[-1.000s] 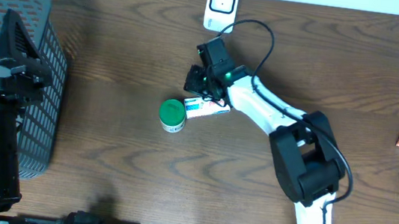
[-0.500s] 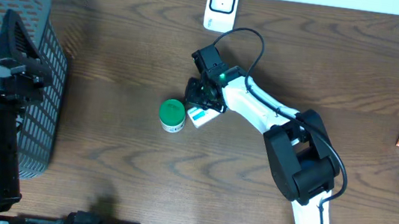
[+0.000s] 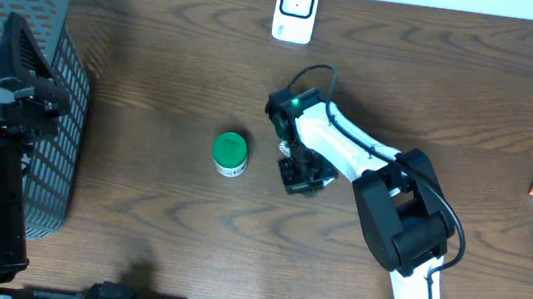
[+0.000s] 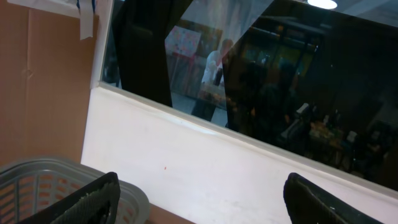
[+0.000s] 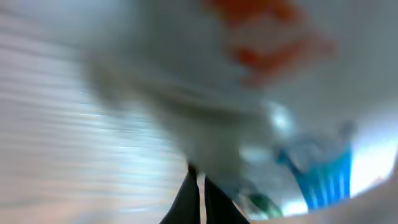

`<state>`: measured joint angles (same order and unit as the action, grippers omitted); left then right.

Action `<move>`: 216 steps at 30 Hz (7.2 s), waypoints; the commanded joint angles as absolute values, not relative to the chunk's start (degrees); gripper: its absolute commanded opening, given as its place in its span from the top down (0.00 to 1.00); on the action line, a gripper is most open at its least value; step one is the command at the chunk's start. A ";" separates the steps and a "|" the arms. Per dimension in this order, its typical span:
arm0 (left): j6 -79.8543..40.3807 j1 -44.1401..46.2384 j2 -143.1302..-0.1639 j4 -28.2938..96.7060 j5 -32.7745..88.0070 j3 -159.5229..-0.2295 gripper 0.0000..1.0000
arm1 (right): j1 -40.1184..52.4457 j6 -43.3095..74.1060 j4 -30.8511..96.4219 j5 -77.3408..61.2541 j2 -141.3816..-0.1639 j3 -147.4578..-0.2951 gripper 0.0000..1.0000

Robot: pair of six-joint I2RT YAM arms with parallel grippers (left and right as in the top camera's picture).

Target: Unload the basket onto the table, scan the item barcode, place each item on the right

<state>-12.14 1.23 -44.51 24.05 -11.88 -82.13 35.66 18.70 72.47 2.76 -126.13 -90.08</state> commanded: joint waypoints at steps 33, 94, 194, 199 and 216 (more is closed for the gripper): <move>-11.62 0.99 -44.36 23.94 -11.11 -81.95 0.16 | 32.64 -7.77 62.06 -0.73 -112.73 -93.19 0.01; -11.60 0.99 -44.36 24.34 -11.14 -81.95 0.16 | 30.96 -16.36 75.55 -12.03 -126.87 -105.71 0.66; -11.60 0.97 -55.68 26.70 -11.14 -81.69 0.15 | 28.14 -68.23 -20.34 16.23 -152.94 -121.05 0.68; -11.60 0.97 -55.68 26.72 -11.14 -81.69 0.15 | 28.14 -70.50 -21.23 14.70 -153.03 -121.05 0.67; -11.60 0.97 -55.66 26.68 -11.14 -81.69 0.16 | 29.26 -73.03 -6.55 23.75 -141.36 -121.05 0.76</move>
<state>-12.14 1.21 -56.05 26.79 -11.88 -82.08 28.56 -72.90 -9.72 19.40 -149.32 -120.53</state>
